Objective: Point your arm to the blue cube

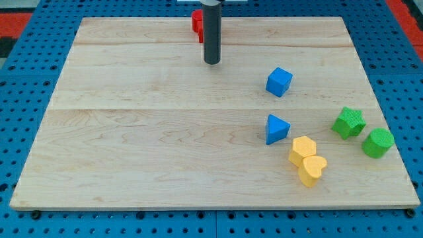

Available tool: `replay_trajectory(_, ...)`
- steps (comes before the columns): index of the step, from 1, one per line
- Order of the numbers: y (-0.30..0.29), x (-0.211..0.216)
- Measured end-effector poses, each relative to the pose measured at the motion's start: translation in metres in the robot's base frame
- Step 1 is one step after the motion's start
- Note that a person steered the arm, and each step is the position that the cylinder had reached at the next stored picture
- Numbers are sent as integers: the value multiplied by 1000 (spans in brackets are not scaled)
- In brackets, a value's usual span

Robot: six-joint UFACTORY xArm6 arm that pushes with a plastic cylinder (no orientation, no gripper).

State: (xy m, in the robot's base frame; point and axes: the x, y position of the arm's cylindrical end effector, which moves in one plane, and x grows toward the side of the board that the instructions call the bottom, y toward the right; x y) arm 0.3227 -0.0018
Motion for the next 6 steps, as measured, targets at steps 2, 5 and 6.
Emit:
replay_trajectory(2,48,-35)
replay_trajectory(5,125,-10)
replay_trajectory(6,139,46)
